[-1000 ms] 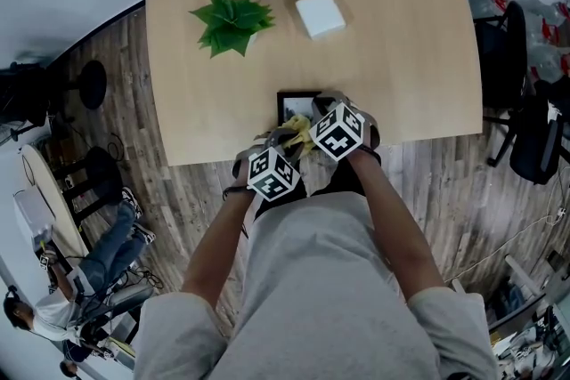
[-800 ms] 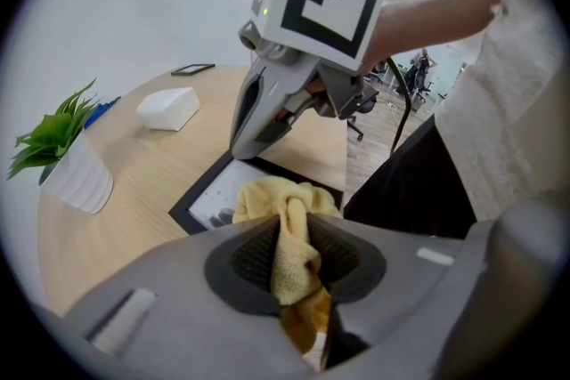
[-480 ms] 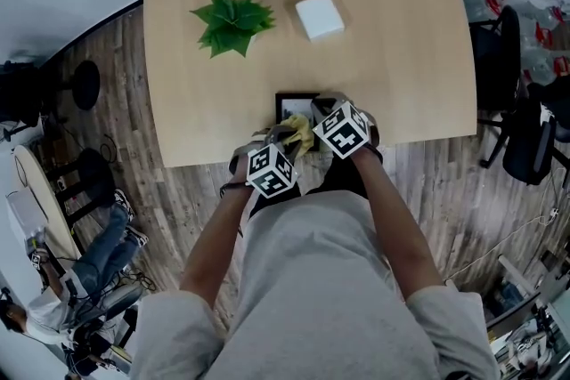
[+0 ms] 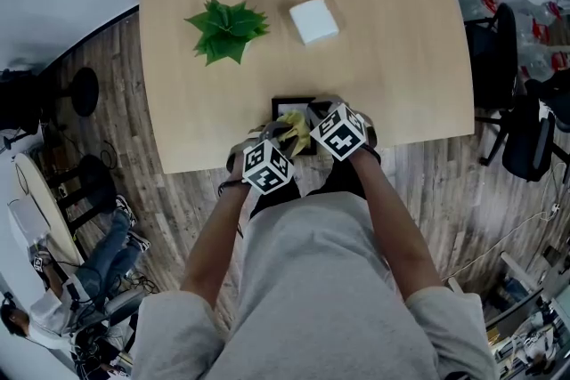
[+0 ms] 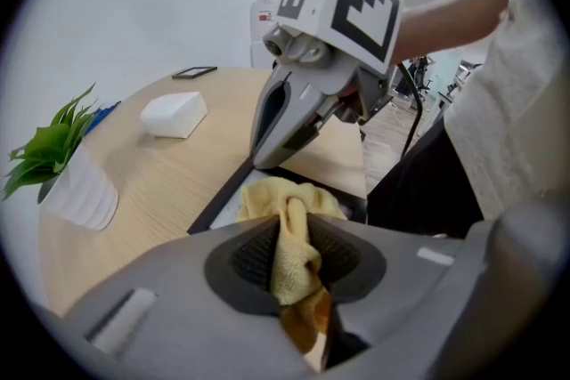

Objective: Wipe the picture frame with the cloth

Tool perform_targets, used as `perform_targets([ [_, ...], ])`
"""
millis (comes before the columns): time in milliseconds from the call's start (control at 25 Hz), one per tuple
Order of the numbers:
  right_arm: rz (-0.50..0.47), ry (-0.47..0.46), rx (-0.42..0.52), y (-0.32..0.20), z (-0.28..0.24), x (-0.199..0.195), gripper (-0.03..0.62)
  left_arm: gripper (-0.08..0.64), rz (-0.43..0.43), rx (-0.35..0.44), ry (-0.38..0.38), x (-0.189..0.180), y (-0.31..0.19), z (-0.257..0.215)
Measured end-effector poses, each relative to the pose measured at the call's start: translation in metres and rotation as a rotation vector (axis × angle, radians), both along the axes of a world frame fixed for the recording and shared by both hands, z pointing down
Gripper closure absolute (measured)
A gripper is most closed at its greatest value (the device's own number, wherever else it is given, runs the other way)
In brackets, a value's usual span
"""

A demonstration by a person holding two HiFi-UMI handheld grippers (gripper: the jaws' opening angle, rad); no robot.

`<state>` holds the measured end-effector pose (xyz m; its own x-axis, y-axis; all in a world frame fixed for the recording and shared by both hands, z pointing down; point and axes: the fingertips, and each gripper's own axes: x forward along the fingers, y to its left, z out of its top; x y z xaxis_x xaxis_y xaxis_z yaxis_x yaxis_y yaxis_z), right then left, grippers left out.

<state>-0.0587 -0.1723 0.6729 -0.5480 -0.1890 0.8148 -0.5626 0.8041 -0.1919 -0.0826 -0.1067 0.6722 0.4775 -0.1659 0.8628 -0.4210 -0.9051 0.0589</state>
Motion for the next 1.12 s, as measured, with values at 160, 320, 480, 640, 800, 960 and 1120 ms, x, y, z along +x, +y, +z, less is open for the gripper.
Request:
perform_targets([
  [160,0.001,-0.007,-0.001,0.0,0.0,0.001,0.591,0.43,-0.03,0.014,0.0,-0.002,-0.016,-0.001],
  [320,-0.004,-0.004,-0.001,0.0,0.001,0.001,0.591,0.43,-0.056,0.028,-0.004,-0.005,-0.034,-0.001],
  [480,-0.014,0.004,-0.002,0.001,0.001,0.0,0.591,0.43,-0.07,0.034,-0.001,-0.006,-0.044,-0.001],
  [640,-0.017,0.011,-0.002,0.001,0.002,-0.001,0.591,0.43,-0.088,0.04,0.007,-0.008,-0.052,-0.001],
  [800,-0.007,0.01,-0.004,0.002,0.002,-0.001,0.591,0.43,-0.107,0.042,0.009,-0.008,-0.061,-0.002],
  [960,0.012,0.002,0.003,0.002,0.002,-0.001,0.591,0.43,-0.122,0.045,0.012,-0.007,-0.069,-0.001],
  [1120,0.038,-0.012,0.003,0.001,0.001,-0.002,0.591,0.43,-0.141,0.044,0.01,-0.006,-0.075,-0.001],
])
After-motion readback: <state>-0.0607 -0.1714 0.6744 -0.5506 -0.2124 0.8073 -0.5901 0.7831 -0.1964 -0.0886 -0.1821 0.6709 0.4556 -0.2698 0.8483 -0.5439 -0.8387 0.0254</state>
